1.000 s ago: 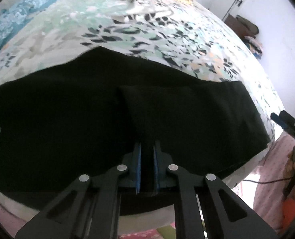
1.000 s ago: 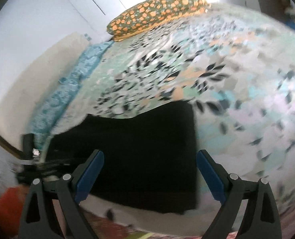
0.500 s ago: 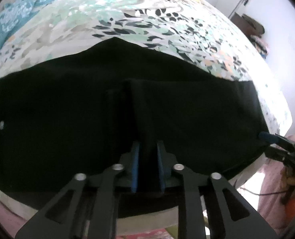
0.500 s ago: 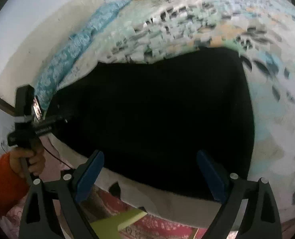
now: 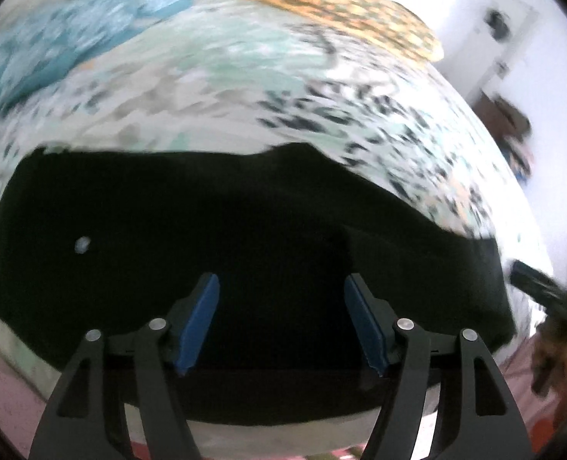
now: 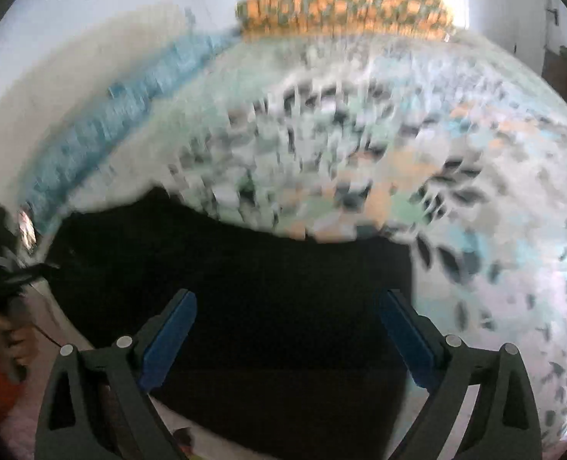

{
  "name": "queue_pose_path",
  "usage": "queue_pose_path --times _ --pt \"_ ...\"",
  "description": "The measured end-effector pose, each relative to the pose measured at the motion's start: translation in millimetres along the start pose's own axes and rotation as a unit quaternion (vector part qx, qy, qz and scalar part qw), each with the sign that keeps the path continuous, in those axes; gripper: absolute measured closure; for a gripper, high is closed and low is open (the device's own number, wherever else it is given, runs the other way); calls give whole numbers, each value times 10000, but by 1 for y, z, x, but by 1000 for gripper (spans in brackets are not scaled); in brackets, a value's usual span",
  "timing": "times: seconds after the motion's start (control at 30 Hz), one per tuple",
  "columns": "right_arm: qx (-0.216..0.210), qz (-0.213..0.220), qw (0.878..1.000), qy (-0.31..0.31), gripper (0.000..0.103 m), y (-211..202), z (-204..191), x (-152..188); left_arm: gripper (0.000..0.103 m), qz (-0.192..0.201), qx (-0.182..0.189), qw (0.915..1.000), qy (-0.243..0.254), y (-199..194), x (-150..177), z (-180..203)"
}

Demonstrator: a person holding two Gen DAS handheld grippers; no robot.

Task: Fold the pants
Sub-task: 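Release the pants with the right gripper while the left gripper smooths the fold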

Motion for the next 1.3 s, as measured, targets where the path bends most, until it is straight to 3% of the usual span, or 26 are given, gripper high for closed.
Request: queue_pose_path --times 0.03,0.07,0.13,0.23,0.4,0.47,0.57,0.8,1.07,1.3 --pt "163 -381 9991 21 6 17 1 1 32 5 -32 9998 188 0 1 9" --pt "296 -453 9985 -16 3 25 0 1 32 0 -92 9994 323 1 1 16" --pt "426 -375 9983 -116 2 21 -7 -4 32 -11 -151 9991 405 1 3 19" --pt "163 21 9999 42 2 -12 -12 -5 31 -61 -152 9993 337 1 4 15" --pt "399 375 9981 -280 2 -61 -28 29 30 -38 -60 10000 13 1 0 3" --pt "341 183 9990 -244 2 -52 -27 49 29 -52 -4 10000 -20 2 0 3" --pt "289 -503 9983 -12 2 -16 -18 67 29 -138 31 9999 -23 7 0 7" --pt "176 214 9996 99 2 -44 -22 51 23 -119 -142 9993 -338 2 0 -13" --pt "27 -15 9997 244 3 -34 -19 61 22 -145 -153 9970 -748 0 -1 -31" --pt "-163 213 9993 274 2 -45 -19 57 22 -49 -92 9918 -1270 -15 -12 -61"
Point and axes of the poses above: each gripper's, at about its wrist camera, not at the fingertips, and y roughly the way its jaws point, z to its right, x to its underside, the point moved 2 cm from there along y, roughly the way its jaws point, and after that the axes turned 6 degrees about -z, right-handed, at the moved point
